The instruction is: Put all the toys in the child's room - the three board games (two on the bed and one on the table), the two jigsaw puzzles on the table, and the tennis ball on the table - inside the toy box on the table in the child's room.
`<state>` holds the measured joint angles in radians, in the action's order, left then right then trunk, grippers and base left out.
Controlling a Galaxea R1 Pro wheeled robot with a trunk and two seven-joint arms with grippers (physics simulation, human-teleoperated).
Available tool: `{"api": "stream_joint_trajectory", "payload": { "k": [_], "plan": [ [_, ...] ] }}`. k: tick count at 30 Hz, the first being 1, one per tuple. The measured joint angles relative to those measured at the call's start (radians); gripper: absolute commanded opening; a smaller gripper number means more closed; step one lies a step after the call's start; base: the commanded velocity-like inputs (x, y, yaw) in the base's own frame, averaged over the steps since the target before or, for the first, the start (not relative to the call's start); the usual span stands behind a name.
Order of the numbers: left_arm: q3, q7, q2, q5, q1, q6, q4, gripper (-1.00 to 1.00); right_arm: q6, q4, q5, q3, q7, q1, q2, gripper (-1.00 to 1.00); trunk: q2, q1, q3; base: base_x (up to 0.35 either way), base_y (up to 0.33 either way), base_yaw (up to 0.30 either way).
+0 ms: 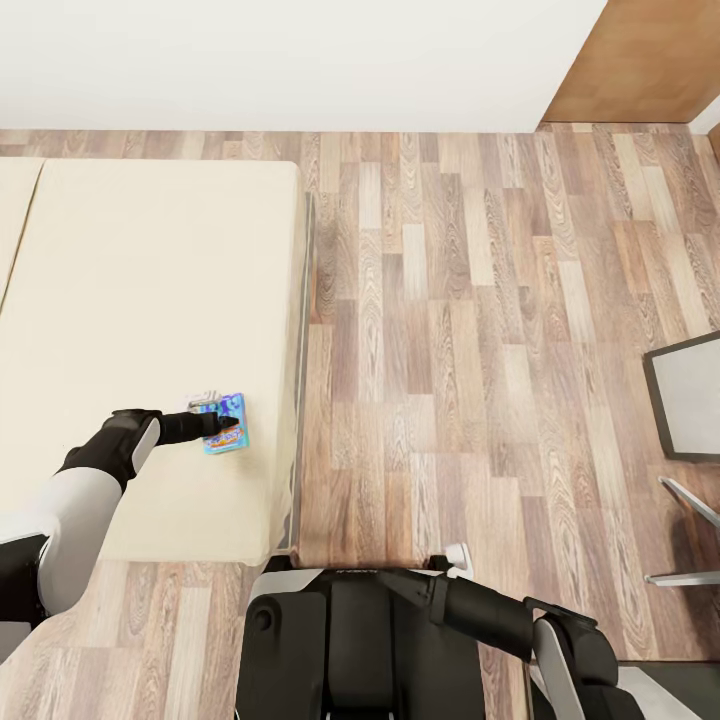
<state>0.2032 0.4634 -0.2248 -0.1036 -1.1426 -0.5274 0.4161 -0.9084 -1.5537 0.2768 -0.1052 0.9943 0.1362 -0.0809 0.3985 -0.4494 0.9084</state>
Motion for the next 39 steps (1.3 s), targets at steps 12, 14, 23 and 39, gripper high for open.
{"api": "stream_joint_trajectory", "payload": {
  "k": [12,14,23,39],
  "plan": [
    [0.0,0.002,0.0,0.001,0.0,-0.001,0.0,1.0,0.0,0.0,0.0,0.0,-0.001,0.0,0.001,1.0,0.0,0.0,0.0,0.0,0.0,0.0],
    [0.0,0.003,-0.001,0.002,0.0,-0.002,0.0,1.0,0.0,0.0,0.0,-0.001,-0.001,0.0,0.001,1.0,0.0,0.0,0.0,0.0,0.0,0.0],
    [0.0,0.01,-0.001,0.004,0.0,-0.005,0.0,1.0,0.0,0.0,0.0,0.0,-0.001,0.0,0.002,1.0,0.0,0.0,0.0,0.0,0.0,0.0],
    [0.0,0.063,-0.002,0.001,0.0,-0.005,0.0,1.0,0.0,0.0,0.0,-0.001,-0.001,0.0,0.002,1.0,0.0,0.0,0.0,0.0,0.0,0.0]
  ]
}}
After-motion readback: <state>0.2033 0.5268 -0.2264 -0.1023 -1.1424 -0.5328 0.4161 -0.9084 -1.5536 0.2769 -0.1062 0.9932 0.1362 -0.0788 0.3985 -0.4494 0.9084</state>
